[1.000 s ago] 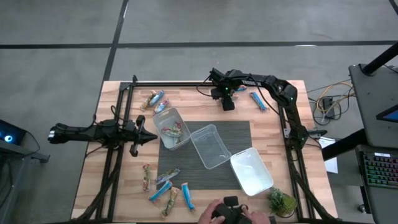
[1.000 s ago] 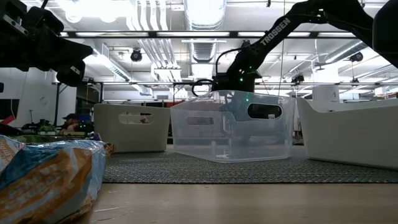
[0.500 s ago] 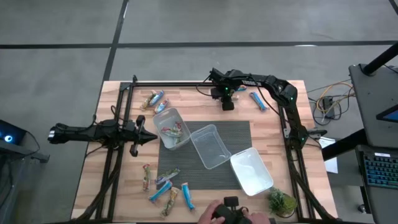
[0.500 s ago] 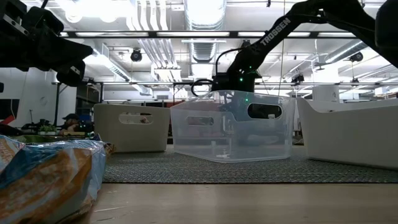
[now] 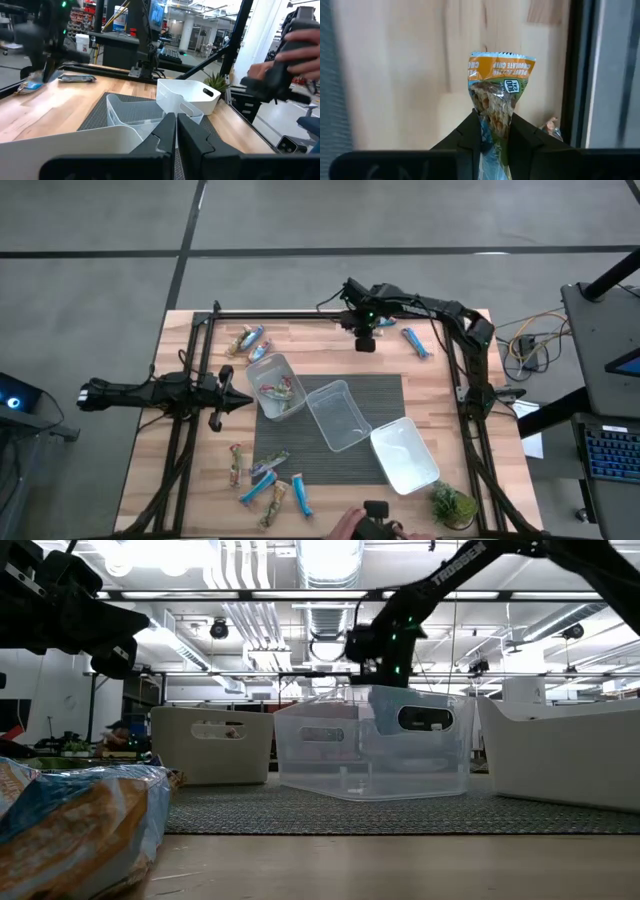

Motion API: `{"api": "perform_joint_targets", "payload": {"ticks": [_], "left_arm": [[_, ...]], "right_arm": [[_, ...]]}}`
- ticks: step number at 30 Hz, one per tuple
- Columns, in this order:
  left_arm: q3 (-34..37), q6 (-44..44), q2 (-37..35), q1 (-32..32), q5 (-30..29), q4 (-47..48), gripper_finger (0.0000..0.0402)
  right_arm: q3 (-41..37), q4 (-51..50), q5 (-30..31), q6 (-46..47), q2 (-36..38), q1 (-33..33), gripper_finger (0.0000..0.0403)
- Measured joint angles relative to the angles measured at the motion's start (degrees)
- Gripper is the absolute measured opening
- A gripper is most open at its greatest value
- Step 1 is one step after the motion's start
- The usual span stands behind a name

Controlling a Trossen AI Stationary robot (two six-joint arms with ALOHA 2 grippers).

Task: Pick and place Granola Bars by type
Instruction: Put the yellow granola bar into the white bin

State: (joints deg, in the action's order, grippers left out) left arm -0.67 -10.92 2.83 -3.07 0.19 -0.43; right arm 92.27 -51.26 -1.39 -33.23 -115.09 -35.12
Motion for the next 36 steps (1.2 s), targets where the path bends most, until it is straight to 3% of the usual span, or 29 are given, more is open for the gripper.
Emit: {"api": "perform_joint_targets", "payload": {"ticks": [8, 19, 26, 36], "left_arm": [[0.0, 0.0, 0.0, 0.0, 0.0, 0.0, 0.0000], [0.0, 0.0, 0.0, 0.0, 0.0, 0.0, 0.0000], [0.0, 0.0, 0.0, 0.0, 0.0, 0.0, 0.0000], [0.0, 0.0, 0.0, 0.0, 0.0, 0.0, 0.0000]], "right_arm": [[-0.3, -2.2, -8.1, 8.2, 10.2, 1.7, 0.0058], [-0.4, -13.2, -8.4, 15.0, 22.3, 7.1, 0.0058], [-1.3, -19.8, -9.4, 16.4, 26.3, 10.0, 0.0059], [-10.8, -20.5, -10.6, 19.7, 33.5, 14.4, 0.0059]]}}
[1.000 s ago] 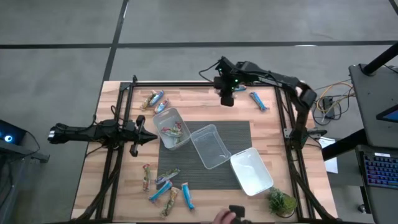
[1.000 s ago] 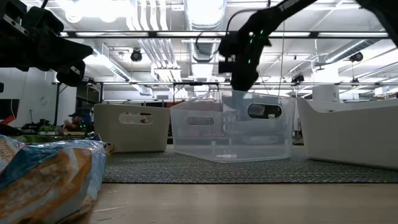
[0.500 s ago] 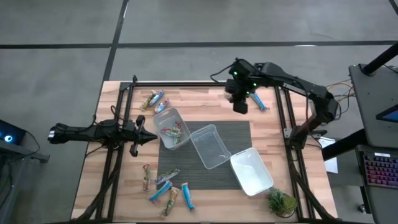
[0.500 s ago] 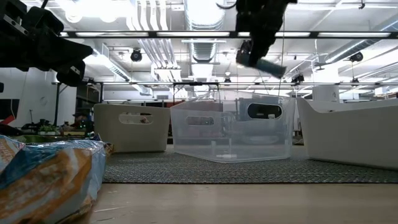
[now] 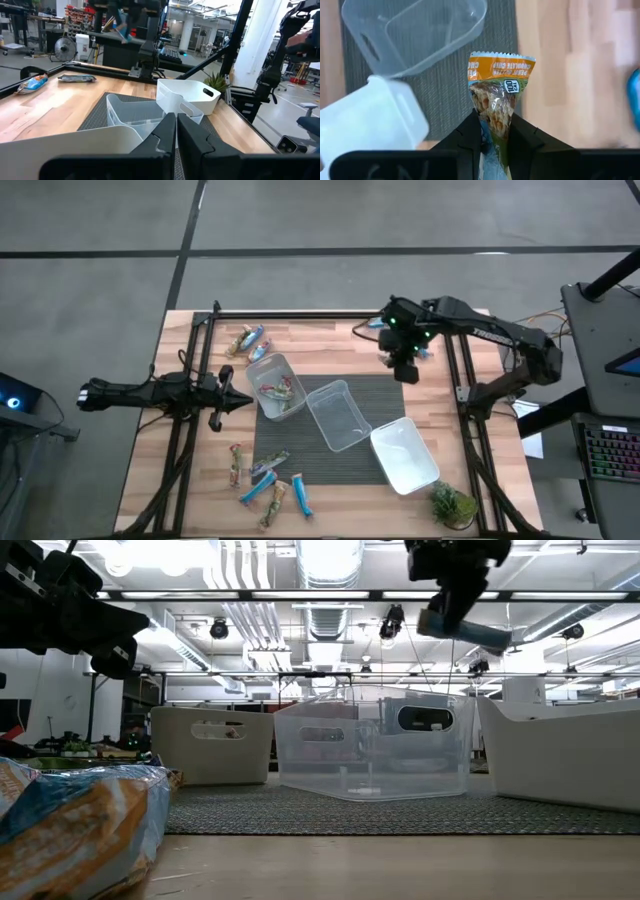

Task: Pick and place Granola Bars by type
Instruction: Put the yellow granola bar into the white bin

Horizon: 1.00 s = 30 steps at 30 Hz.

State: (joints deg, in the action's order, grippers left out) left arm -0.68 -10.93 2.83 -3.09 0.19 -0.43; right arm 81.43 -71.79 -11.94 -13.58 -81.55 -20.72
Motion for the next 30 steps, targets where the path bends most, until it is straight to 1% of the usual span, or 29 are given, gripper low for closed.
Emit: {"api": "perform_joint_targets", "payload": {"ticks": [10, 17, 22, 30], "left_arm": [[0.0, 0.0, 0.0, 0.0, 0.0, 0.0, 0.0000], [0.0, 0.0, 0.0, 0.0, 0.0, 0.0, 0.0000], [0.0, 0.0, 0.0, 0.0, 0.0, 0.0, 0.0000], [0.0, 0.0, 0.0, 0.0, 0.0, 0.0, 0.0000]], "right_arm": [[-13.0, 0.7, -0.3, 2.3, 10.4, 8.0, 0.0059], [-18.0, 1.7, -0.3, 8.0, 14.9, 11.8, 0.0059], [-20.7, 4.1, -0.2, 8.6, 16.3, 14.1, 0.0059], [-22.4, 5.0, -0.2, 10.8, 16.2, 18.7, 0.0059]]}}
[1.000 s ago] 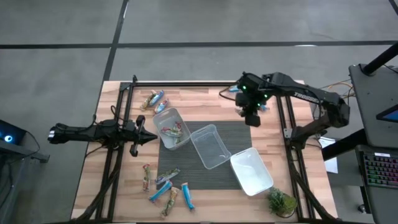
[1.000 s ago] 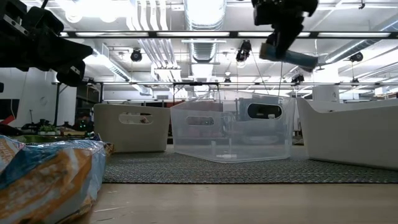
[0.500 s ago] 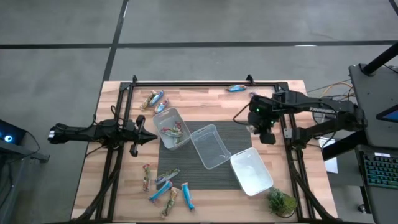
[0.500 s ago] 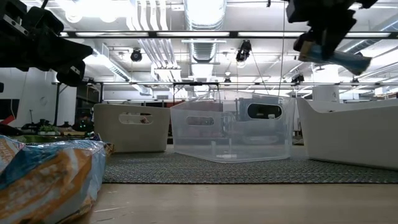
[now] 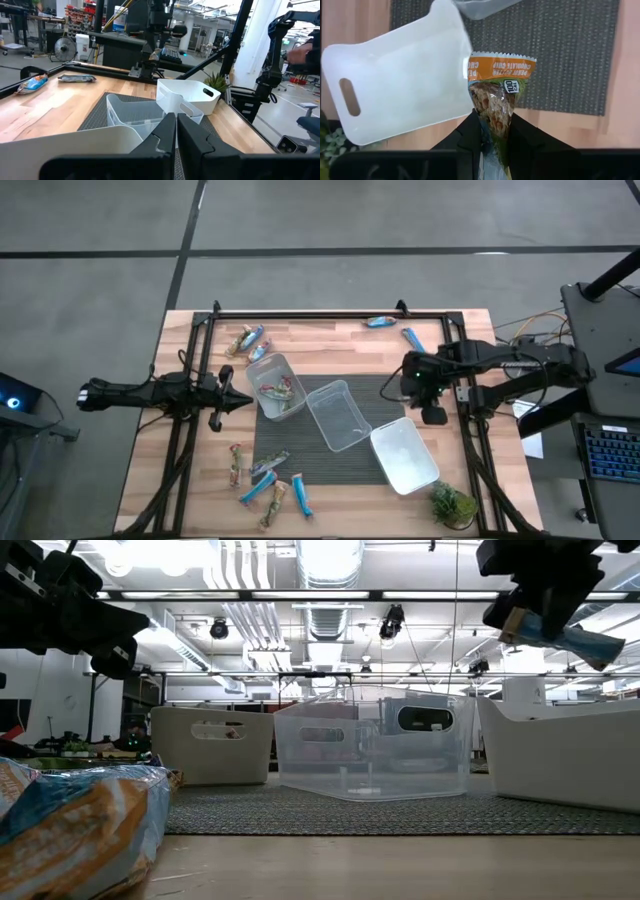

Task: Pick and place Granola Bars by type
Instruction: Put the yellow granola bar into the white bin

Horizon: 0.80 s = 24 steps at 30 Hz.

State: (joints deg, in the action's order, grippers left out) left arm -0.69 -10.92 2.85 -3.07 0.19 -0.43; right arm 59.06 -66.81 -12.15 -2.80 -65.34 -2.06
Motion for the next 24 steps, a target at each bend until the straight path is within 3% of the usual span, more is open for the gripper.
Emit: {"api": "perform_joint_targets", "payload": {"ticks": [24], "left_arm": [[0.0, 0.0, 0.0, 0.0, 0.0, 0.0, 0.0000]], "right_arm": [[1.1, 5.4, 0.1, 34.9, 0.0, 17.7, 0.0059]]}}
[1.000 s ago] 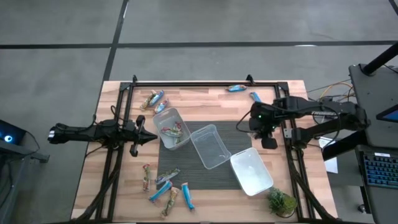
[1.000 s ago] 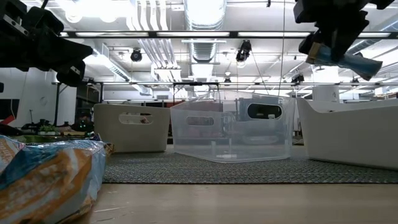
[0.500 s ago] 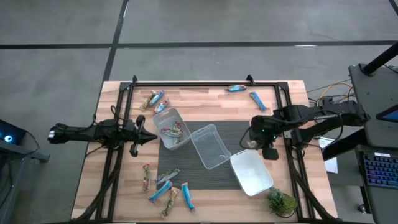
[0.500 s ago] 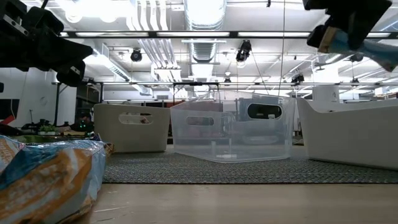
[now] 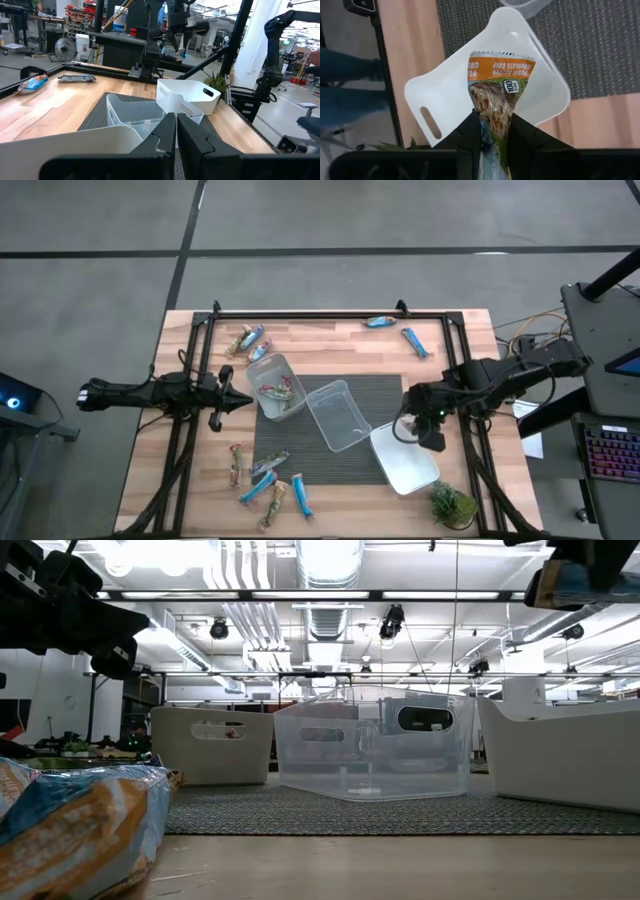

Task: Pick and place Granola Bars by type
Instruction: Put the yellow granola bar into the white bin

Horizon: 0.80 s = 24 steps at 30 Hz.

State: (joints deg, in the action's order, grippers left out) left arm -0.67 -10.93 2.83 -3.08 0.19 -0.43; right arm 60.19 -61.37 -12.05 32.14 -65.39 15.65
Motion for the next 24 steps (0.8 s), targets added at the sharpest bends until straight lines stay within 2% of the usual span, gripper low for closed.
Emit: {"api": "perform_joint_targets", "payload": {"ticks": [9, 24], "left_arm": [[0.0, 0.0, 0.0, 0.0, 0.0, 0.0, 0.0000], [0.0, 0.0, 0.0, 0.0, 0.0, 0.0, 0.0000]], "right_arm": [[-4.2, 5.2, 0.0, 5.6, 0.0, 3.2, 0.0059], [-6.9, 7.5, 0.0, 13.4, -0.9, 3.3, 0.0059]]}}
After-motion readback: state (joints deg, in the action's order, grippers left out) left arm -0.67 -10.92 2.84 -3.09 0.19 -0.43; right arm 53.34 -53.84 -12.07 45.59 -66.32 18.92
